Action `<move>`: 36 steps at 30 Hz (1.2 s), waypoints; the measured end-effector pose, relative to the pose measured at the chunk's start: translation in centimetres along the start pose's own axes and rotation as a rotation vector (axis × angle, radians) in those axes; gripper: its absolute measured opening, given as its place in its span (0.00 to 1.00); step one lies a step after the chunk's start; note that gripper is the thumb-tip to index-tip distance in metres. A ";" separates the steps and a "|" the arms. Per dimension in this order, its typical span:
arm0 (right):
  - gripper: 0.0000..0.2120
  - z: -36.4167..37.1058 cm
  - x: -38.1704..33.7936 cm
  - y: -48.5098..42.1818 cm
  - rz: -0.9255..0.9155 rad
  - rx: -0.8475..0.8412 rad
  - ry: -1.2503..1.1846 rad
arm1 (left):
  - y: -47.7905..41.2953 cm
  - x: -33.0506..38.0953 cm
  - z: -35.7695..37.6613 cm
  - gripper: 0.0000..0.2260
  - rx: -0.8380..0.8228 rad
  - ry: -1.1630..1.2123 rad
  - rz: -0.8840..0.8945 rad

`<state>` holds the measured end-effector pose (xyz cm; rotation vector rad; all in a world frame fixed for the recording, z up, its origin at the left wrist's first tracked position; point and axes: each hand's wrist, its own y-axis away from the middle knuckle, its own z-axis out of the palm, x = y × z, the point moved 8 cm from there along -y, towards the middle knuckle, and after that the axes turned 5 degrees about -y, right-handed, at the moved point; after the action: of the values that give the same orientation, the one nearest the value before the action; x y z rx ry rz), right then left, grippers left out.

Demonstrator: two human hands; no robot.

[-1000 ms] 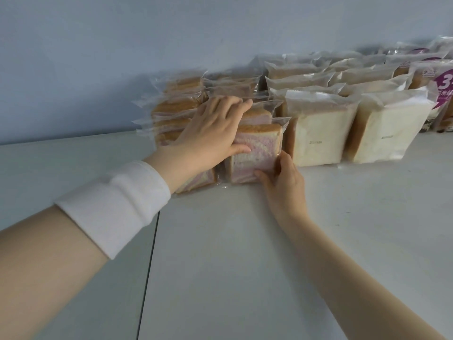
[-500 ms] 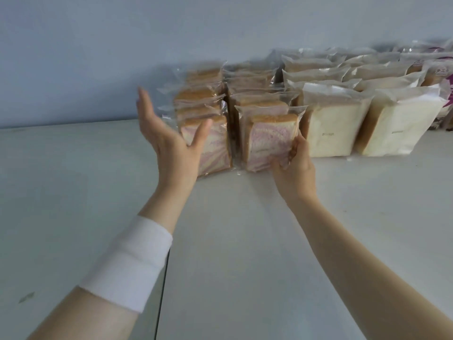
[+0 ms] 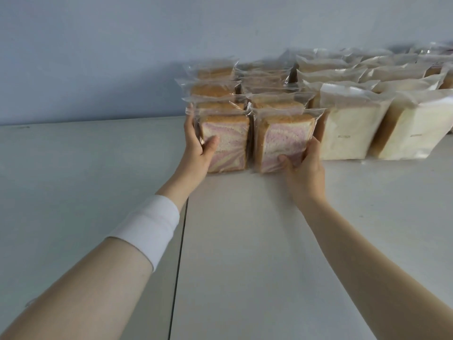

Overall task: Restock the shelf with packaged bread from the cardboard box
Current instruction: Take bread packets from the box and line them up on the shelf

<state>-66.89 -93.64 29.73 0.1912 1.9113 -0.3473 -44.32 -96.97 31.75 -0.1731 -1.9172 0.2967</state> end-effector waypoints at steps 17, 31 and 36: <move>0.30 0.6 0.6 -0.2 0.039 -0.065 -0.071 | -2.4 -0.2 -1.4 0.35 0.178 0.264 -0.116; 0.30 0.6 0.8 -0.5 0.037 -0.039 -0.058 | -6.5 -0.7 0.2 0.35 0.064 0.796 -0.313; 0.30 0.7 0.6 -0.4 0.027 -0.025 -0.044 | -6.4 -0.9 -0.9 0.35 0.116 0.698 -0.326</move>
<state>-66.57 -94.27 29.00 0.1916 1.8668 -0.3068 -42.99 -103.23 33.11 0.1070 -1.2053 0.1029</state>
